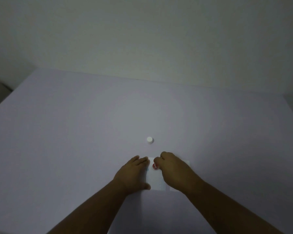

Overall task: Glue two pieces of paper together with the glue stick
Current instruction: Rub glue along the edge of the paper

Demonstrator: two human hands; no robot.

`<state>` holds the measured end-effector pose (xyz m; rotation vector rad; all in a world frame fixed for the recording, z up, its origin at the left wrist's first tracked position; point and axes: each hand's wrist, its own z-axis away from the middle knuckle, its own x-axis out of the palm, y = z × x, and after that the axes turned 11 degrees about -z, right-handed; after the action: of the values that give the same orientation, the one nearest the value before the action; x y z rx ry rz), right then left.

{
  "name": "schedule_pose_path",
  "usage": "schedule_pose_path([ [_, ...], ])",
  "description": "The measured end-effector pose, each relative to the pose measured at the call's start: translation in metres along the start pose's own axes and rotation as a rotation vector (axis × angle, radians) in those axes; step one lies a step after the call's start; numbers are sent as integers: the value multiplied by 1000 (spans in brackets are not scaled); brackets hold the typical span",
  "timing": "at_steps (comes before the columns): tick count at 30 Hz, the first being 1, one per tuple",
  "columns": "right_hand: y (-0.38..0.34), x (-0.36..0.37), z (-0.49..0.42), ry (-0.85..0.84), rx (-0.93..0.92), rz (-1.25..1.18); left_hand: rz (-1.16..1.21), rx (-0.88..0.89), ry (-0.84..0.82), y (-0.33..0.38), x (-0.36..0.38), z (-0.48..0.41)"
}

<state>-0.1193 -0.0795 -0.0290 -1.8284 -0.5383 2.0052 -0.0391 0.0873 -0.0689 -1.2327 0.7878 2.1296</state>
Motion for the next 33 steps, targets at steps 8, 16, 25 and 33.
schedule_pose_path([
  [8,-13,9,7,-43,-24,-39,18,-19,3,0,-1,1],
  [16,10,-13,-12,38,152,34,-19,-8,-32,2,-4,-2],
  [25,-9,15,26,-56,82,-24,-5,-11,-49,5,-10,2],
  [33,-1,2,11,15,158,19,-30,-13,-58,6,-10,1],
])
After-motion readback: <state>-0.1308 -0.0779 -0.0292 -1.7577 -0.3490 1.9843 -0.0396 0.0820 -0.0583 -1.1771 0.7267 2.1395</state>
